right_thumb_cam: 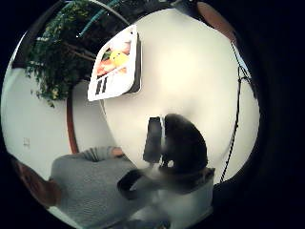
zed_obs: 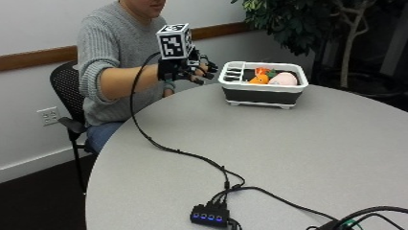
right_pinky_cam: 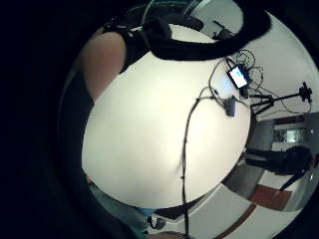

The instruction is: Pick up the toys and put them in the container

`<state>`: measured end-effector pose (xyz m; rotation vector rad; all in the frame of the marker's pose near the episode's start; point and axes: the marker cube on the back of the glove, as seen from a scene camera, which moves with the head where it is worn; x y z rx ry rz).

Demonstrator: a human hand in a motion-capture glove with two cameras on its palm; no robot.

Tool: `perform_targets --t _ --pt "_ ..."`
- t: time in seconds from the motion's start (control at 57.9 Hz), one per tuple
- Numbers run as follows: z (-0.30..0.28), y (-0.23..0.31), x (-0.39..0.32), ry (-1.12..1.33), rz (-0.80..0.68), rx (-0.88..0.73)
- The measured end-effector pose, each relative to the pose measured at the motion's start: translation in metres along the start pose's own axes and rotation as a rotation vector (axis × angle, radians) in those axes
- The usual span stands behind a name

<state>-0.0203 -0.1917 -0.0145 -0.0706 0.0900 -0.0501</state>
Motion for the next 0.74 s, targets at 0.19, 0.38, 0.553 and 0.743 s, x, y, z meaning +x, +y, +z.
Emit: perform_targets --t 0.19,0.38,0.553,0.743 --pt "0.037 0.091 -0.028 -0.034 -0.036 0.052" --pt "0.100 0.179 -0.054 -0.061 0.121 0.085" --pt "0.118 0.197 -0.050 -0.048 0.164 0.049" --pt "0.112 0.185 -0.045 -0.045 0.148 0.056"
